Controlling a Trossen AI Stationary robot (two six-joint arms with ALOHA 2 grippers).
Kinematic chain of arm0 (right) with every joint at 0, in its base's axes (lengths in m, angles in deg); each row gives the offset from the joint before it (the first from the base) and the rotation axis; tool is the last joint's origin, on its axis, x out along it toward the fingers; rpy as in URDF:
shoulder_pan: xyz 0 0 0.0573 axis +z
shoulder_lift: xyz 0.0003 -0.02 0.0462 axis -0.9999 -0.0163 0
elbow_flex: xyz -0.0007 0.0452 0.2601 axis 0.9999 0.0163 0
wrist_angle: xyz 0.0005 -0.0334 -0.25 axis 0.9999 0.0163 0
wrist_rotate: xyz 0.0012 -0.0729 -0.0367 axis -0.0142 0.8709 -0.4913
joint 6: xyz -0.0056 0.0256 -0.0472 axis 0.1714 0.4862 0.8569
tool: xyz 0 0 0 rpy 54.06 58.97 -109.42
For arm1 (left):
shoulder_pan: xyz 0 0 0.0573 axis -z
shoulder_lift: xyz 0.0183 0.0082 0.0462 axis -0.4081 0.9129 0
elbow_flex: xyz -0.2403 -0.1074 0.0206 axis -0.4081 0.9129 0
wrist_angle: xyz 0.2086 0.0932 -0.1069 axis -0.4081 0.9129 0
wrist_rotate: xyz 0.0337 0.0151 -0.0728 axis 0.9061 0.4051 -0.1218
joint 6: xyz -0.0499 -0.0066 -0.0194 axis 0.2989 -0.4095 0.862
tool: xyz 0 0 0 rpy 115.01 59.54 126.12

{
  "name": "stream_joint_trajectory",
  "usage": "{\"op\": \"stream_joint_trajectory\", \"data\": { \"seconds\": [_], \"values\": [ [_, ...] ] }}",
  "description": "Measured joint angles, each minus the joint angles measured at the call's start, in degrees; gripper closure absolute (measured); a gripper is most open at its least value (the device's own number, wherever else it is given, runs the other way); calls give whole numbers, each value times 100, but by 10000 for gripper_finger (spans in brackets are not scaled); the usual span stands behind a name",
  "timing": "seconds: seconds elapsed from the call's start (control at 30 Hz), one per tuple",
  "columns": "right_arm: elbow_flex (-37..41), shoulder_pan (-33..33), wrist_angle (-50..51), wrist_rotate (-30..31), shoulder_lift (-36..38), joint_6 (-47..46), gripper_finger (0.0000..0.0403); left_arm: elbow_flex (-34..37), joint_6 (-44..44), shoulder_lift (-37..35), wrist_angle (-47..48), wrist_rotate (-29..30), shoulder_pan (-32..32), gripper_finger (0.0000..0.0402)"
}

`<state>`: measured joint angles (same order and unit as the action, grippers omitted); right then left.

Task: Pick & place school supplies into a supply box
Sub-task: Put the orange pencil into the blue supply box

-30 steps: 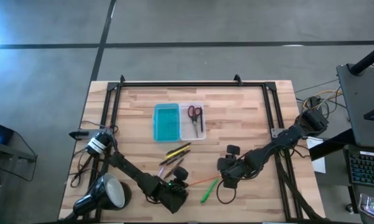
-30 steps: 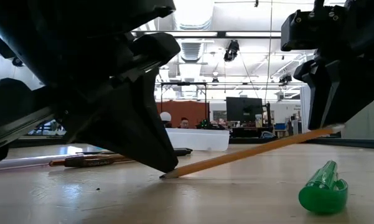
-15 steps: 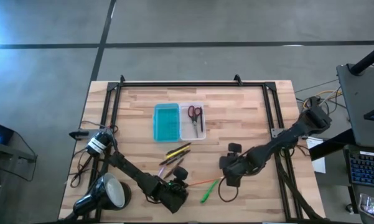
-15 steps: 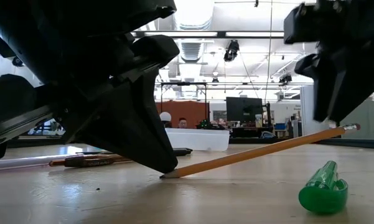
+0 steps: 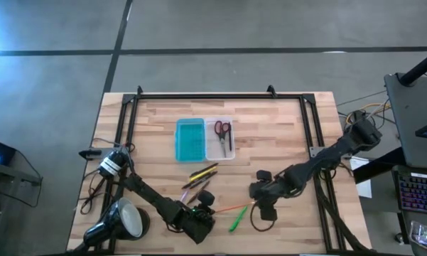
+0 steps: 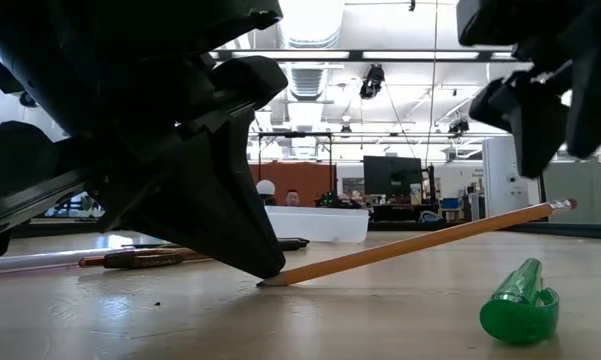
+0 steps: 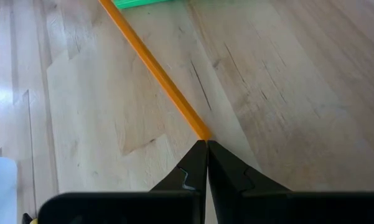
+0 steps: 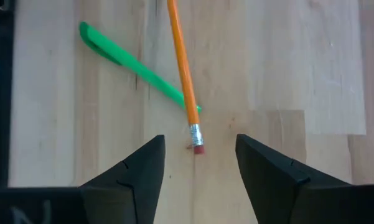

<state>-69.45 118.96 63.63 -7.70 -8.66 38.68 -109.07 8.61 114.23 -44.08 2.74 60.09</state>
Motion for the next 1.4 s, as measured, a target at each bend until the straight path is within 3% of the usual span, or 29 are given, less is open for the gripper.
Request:
{"op": "stream_joint_trajectory", "data": {
  "seconds": [0.27, 0.73, 1.4],
  "values": [
    [0, 22, -166, 18, -325, 154, 209, 4, 18, 2, 13, 43, 2, 401],
    [4, 22, -380, 8, -649, 255, 240, 6, 20, 2, 38, 49, 4, 401],
    [3, 4, -437, 37, -778, 346, 352, 6, 63, 4, 52, 89, 0, 401]
  ]
}}
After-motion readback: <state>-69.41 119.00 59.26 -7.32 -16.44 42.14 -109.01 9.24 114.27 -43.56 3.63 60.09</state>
